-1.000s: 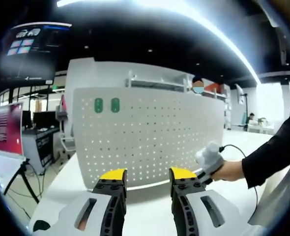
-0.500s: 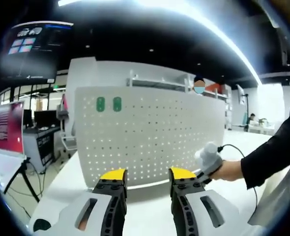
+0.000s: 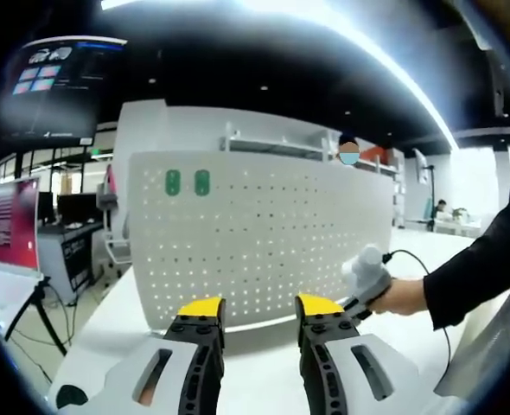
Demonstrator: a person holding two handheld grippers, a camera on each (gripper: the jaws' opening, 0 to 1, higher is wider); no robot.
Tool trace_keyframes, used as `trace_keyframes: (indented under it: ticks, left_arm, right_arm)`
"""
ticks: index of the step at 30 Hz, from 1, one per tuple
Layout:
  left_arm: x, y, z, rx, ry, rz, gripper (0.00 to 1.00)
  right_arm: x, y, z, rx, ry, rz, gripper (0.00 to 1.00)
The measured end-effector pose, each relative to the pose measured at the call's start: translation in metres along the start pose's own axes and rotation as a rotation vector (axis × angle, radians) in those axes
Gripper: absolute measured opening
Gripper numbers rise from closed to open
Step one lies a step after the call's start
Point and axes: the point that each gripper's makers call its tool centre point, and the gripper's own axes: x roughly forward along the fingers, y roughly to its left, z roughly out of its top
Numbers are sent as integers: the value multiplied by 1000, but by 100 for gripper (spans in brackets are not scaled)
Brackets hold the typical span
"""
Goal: Insert the hook assembly into the mounting plate slot until the hook locks in place.
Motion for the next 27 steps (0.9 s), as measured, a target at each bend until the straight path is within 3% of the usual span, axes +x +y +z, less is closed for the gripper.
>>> trace_keyframes:
  ticks: [10, 23, 27]
  left_arm:
    - [-1, 2, -1, -11, -2, 2, 32]
    - [0, 2, -1, -14, -1, 0, 32]
    - [-1, 1, 0, -12, -2, -2, 32]
  right_arm:
    - [4, 2, -6, -70, 49, -12, 0]
    - [6, 4, -8, -279, 113, -49, 0]
    - [5, 3, -7, -291, 114, -53, 0]
